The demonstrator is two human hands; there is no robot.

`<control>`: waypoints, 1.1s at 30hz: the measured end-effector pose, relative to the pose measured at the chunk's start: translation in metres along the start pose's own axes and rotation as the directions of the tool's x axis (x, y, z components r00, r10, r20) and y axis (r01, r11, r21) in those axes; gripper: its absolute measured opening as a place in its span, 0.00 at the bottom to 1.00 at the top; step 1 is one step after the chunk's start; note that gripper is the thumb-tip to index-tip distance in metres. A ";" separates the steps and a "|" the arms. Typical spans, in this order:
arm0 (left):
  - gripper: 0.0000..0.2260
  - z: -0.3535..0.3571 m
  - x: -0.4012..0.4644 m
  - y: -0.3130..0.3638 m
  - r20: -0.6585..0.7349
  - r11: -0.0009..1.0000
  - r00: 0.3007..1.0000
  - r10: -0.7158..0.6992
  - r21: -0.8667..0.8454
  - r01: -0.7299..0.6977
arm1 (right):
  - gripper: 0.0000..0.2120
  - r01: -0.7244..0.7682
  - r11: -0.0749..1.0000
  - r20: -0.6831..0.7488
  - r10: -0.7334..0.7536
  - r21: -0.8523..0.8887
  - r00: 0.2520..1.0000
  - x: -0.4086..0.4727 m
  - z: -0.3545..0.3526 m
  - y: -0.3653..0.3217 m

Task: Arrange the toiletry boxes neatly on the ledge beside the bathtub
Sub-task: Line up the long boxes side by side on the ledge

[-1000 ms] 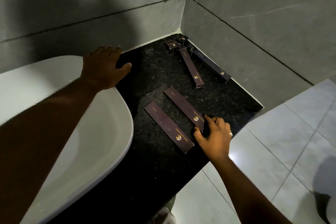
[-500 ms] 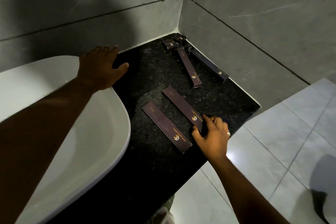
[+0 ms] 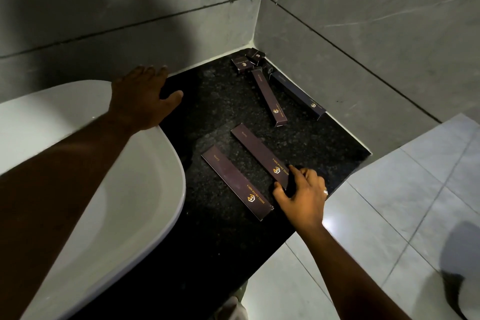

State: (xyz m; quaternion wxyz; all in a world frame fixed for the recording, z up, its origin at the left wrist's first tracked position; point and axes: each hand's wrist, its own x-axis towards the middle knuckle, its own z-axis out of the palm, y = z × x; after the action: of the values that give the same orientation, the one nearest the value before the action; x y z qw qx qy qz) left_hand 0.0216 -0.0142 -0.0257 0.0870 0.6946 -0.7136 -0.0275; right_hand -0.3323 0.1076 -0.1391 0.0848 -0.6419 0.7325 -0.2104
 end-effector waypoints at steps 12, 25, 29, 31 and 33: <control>0.38 0.004 -0.004 -0.002 -0.032 1.000 0.999 0.003 -0.002 -0.004 | 0.33 -0.110 0.992 0.048 0.107 0.062 0.993 0.137 0.004 -0.045; 0.35 0.004 0.004 -0.007 -0.064 1.000 0.998 -0.008 -0.019 0.007 | 0.24 -0.001 0.999 -0.001 0.001 0.037 1.000 0.100 0.002 0.029; 0.35 0.002 0.004 -0.006 -0.054 1.000 0.999 -0.008 -0.023 0.006 | 0.22 -0.024 0.999 -0.004 0.024 0.049 1.000 0.087 -0.005 0.041; 0.34 0.002 0.002 -0.003 -0.052 1.000 0.999 -0.009 -0.029 0.008 | 0.23 -0.039 0.998 0.000 0.039 0.049 0.999 0.082 -0.006 0.043; 0.34 0.001 0.001 -0.002 -0.064 0.999 0.998 -0.009 -0.032 0.007 | 0.23 -0.042 0.998 0.010 0.041 0.041 0.999 0.080 -0.006 0.043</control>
State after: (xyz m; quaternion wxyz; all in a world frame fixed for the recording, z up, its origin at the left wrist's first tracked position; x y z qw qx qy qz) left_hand 0.0232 -0.0152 -0.0269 0.1205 0.6967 -0.7070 -0.0168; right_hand -0.3862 0.0343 -0.1395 0.1058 -0.6257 0.7407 -0.2207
